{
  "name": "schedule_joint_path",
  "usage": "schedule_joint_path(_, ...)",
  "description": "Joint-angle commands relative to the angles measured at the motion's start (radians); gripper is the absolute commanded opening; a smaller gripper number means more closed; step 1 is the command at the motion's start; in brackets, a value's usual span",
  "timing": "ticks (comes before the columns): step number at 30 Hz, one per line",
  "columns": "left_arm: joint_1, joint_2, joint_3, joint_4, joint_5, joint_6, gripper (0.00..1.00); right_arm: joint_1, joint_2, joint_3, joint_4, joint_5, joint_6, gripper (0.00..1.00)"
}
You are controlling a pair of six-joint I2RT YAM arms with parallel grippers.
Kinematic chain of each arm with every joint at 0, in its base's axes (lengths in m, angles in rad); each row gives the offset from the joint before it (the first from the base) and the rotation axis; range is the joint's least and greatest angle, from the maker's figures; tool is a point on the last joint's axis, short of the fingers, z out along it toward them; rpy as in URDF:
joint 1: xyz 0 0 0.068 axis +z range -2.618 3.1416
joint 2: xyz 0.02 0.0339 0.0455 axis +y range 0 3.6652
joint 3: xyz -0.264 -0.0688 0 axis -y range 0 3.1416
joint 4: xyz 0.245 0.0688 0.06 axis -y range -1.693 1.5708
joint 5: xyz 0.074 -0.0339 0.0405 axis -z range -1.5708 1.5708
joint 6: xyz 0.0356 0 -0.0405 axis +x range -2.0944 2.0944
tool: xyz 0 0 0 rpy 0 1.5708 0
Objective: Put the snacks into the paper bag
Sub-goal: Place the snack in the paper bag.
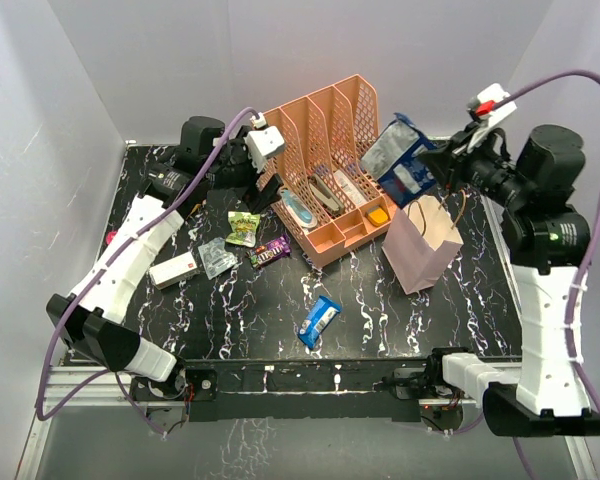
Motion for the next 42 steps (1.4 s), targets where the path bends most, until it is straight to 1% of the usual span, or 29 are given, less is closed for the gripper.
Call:
schedule_joint_path(1,0.002,-0.029,-0.03,0.037,-0.031,-0.007,0.87,-0.051,-0.046,0.056,-0.01,0.199,0.037,0.08)
schedule_joint_path(8,0.003,-0.03,-0.057,0.042,-0.021,0.007,0.87,-0.078,-0.074,0.049,-0.04,0.292,-0.027,0.08)
schedule_joint_path(12,0.002,-0.027,-0.071,0.043,-0.014,0.017,0.87,-0.085,-0.086,0.018,-0.064,0.316,-0.069,0.08)
schedule_joint_path(21,0.002,-0.014,-0.084,0.039,0.014,0.029,0.88,-0.086,-0.119,-0.046,-0.126,0.298,-0.183,0.08)
schedule_joint_path(30,0.002,-0.024,-0.105,0.034,0.023,0.048,0.89,-0.087,-0.1,-0.102,-0.163,0.26,-0.312,0.08)
schedule_joint_path(37,0.002,-0.022,-0.11,0.029,0.023,0.06,0.9,-0.086,-0.085,-0.092,-0.185,0.192,-0.347,0.08)
schedule_joint_path(42,0.002,-0.02,-0.116,0.028,0.028,0.066,0.9,-0.086,-0.075,-0.088,-0.199,0.171,-0.384,0.08)
